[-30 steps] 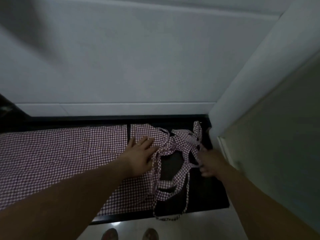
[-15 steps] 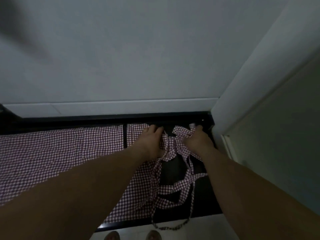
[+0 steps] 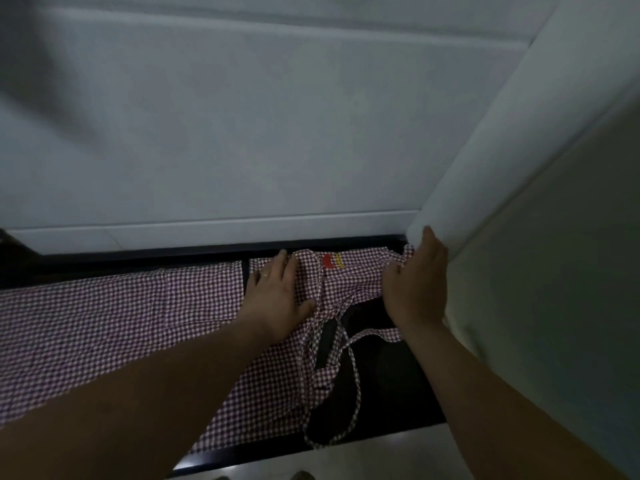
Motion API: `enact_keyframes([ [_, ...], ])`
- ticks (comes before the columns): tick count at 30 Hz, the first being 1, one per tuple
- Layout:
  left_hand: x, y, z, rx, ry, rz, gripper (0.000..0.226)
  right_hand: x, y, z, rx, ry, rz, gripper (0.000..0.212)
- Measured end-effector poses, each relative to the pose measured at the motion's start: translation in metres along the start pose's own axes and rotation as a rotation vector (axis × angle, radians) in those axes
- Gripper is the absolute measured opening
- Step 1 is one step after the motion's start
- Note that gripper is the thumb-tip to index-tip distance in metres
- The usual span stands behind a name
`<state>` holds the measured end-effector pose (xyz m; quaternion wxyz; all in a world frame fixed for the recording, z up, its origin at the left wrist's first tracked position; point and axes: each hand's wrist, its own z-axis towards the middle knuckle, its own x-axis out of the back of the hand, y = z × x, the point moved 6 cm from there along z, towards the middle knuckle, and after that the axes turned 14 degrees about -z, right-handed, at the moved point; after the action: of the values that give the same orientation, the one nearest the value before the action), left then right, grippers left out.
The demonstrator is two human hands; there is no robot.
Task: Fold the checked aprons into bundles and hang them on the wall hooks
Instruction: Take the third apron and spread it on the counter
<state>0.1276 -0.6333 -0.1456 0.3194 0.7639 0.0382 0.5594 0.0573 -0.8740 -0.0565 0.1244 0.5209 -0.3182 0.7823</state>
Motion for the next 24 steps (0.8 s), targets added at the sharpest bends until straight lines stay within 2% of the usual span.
enact_keyframes([
  [1,-0.003,-0.001,-0.003,-0.008,-0.007,0.038,0.094,0.004,-0.011,-0.006,0.151,0.079,-0.059,0.065],
  [2,-0.008,-0.003,-0.004,-0.003,-0.046,0.074,0.09,0.0,-0.022,-0.012,0.304,0.081,-0.083,0.058],
  [4,-0.024,-0.011,-0.008,0.02,-0.159,0.124,0.088,-0.032,-0.036,-0.029,0.587,-0.137,-0.106,0.048],
  [6,-0.034,-0.019,-0.012,-0.002,-0.211,0.172,0.088,-0.078,-0.024,-0.046,0.722,-0.388,-0.209,0.053],
  [7,-0.036,-0.022,-0.013,-0.032,-0.22,0.196,0.09,-0.094,-0.007,-0.048,0.679,-0.483,-0.278,0.056],
  [8,-0.037,-0.025,-0.015,-0.061,-0.225,0.217,0.091,-0.105,0.012,-0.043,0.558,-0.55,-0.325,0.058],
  [10,-0.039,-0.031,-0.018,-0.079,-0.244,0.244,0.096,-0.112,0.043,-0.029,0.312,-0.551,-0.333,0.062],
  [11,-0.038,-0.03,-0.018,-0.077,-0.25,0.237,0.098,-0.108,0.046,-0.023,0.262,-0.491,-0.308,0.059],
  [12,-0.038,-0.027,-0.019,-0.077,-0.235,0.213,0.099,-0.102,0.04,-0.023,0.289,-0.406,-0.297,0.054],
  [14,-0.034,-0.011,-0.02,-0.139,-0.129,0.178,0.095,-0.091,0.014,-0.029,0.482,-0.319,-0.296,0.045],
  [16,-0.037,0.01,-0.022,-0.23,-0.118,0.173,0.084,-0.099,0.004,-0.045,0.629,-0.488,-0.337,0.046],
  [18,-0.049,0.025,-0.026,-0.272,-0.252,0.2,0.074,-0.107,0.015,-0.044,0.491,-0.655,-0.394,0.052],
  [20,-0.05,0.028,-0.027,-0.291,-0.274,0.175,0.074,-0.096,0.013,-0.034,0.334,-0.56,-0.32,0.043],
  [21,-0.042,0.024,-0.029,-0.304,-0.215,0.128,0.07,-0.086,-0.001,-0.035,0.361,-0.447,-0.279,0.036],
  [23,-0.018,0.005,-0.039,-0.333,-0.064,0.075,0.063,-0.064,-0.043,-0.048,0.554,-0.27,-0.205,0.02],
  [24,-0.007,-0.009,-0.047,-0.336,-0.011,0.083,0.061,-0.058,-0.065,-0.062,0.679,-0.255,-0.155,0.014],
])
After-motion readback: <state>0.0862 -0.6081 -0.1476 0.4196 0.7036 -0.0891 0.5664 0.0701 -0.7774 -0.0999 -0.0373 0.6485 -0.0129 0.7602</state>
